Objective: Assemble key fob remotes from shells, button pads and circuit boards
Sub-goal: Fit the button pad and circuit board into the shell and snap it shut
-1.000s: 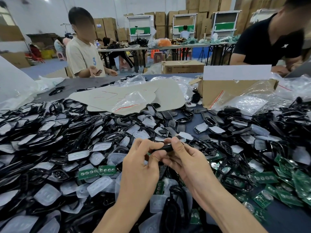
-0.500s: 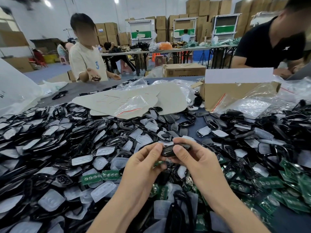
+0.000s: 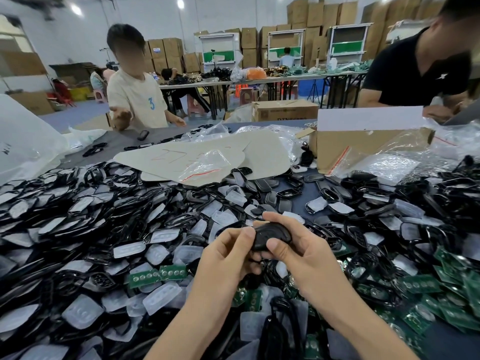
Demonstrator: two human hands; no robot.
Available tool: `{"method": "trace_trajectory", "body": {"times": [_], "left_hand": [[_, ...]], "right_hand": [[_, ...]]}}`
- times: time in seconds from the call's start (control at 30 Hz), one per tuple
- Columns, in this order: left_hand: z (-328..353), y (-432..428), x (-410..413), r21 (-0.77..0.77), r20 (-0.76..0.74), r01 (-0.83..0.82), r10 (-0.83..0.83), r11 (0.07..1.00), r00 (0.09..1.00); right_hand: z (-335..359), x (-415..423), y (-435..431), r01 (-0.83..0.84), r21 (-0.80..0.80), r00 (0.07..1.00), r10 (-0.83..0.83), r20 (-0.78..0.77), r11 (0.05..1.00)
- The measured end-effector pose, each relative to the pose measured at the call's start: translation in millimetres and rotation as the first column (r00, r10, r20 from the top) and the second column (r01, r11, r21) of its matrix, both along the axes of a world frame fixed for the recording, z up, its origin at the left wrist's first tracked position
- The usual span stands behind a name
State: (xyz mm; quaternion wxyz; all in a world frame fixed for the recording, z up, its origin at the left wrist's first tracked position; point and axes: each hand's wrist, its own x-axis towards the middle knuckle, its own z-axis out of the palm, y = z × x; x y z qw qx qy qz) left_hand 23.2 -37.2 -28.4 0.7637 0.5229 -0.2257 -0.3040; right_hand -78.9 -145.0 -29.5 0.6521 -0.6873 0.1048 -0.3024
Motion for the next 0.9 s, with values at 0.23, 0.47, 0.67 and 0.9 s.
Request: {"method": "trace_trajectory", "body": {"times": [0.23,0.47,0.67,0.9], "left_hand": [[-0.9,3.9,-5.3,0.027,0.361,-0.174,0.153,0.984,0.920],[2.2,5.5,-11.8,-0.003,0.480,-0.221,0.195,0.975,0.855],[-0.1,8.6,-10.2,-0.021,0.510,-0.223,0.203,0.974,0.836],[-0.4,7.0,-10.3,-0.021,0.619,-0.274,0.228,0.961,0.751]], "right_hand": [[-3.9,4.6,2.9,-0.025,0.227,0.996,0.004,0.092,0.974],[-1.8,4.6,3.6,-0.051,0.319,0.985,-0.004,0.170,0.947],[2.1,3.9,6.5,-0.084,0.360,0.981,0.013,0.196,0.929],[3.7,4.2,12.1,-0.106,0.420,0.978,0.019,0.206,0.901]]}}
